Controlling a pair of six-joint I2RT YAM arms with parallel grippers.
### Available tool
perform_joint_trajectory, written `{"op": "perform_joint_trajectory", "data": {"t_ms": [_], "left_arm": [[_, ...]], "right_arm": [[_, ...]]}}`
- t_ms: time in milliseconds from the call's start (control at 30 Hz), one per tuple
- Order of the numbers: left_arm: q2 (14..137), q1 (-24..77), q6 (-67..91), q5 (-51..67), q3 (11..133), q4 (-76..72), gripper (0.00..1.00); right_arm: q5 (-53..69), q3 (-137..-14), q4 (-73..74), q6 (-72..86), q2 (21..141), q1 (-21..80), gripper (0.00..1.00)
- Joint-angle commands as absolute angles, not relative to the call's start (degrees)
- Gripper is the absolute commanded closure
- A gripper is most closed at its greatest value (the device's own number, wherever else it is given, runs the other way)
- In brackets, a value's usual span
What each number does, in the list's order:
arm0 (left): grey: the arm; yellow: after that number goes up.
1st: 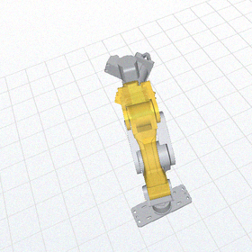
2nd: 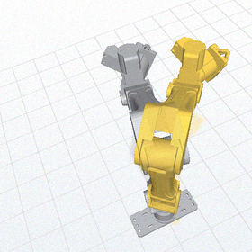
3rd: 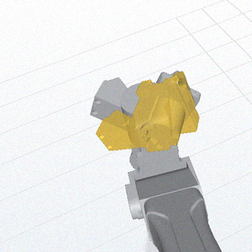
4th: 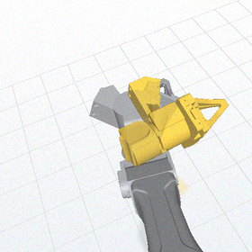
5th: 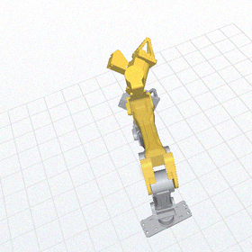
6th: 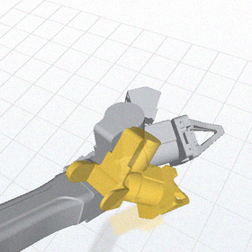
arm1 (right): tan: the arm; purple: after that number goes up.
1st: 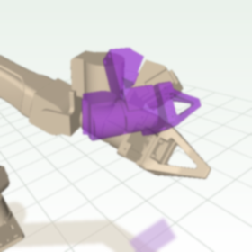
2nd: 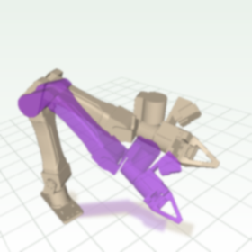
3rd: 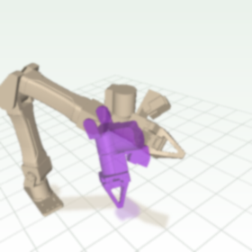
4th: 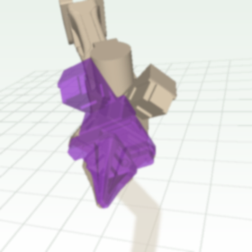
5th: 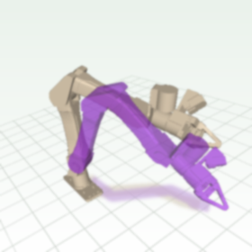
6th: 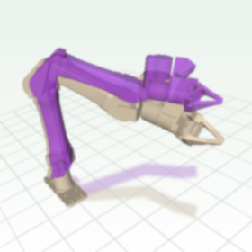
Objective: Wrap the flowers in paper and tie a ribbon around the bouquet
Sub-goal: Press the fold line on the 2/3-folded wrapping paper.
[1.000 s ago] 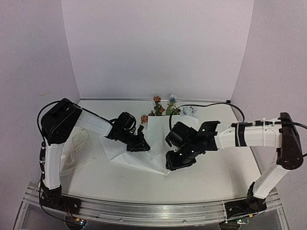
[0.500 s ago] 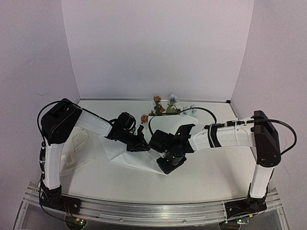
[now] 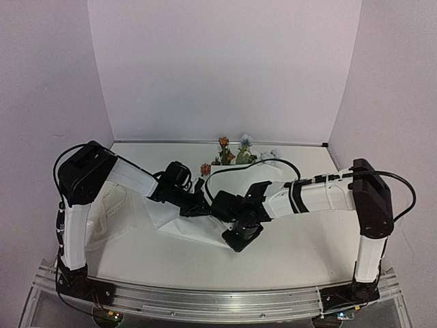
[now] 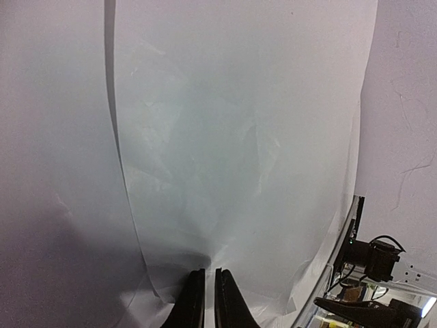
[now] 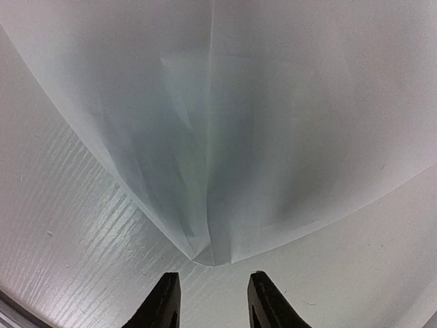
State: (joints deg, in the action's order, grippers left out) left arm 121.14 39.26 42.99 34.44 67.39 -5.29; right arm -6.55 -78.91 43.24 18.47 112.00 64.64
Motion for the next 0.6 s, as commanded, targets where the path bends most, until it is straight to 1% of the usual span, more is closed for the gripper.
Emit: {"op": "perform_joint_trajectory", "data": {"t_ms": [0,233,467,567], "left_arm": [[123.4,38.9,41.0,30.5,65.0,1.2,0.91],[123.3,38.9,40.9,30.4,65.1,1.6,0.91],[123.3,38.1,41.9,30.2,64.6,1.0,0.91],[123.7,38.1,42.1,30.2,64.9,1.0,0.91]], "right_arm": [[-9.0,-78.5,41.5,16.2,114.7,64.8,0.65],[-11.4,-78.0,40.9,17.1,116.8,65.1,0.7],[-15.7,-74.7,40.8,17.2,115.7,67.0,0.84],[-15.8,-74.2,41.0,16.9,116.2,67.6,0.93]]}}
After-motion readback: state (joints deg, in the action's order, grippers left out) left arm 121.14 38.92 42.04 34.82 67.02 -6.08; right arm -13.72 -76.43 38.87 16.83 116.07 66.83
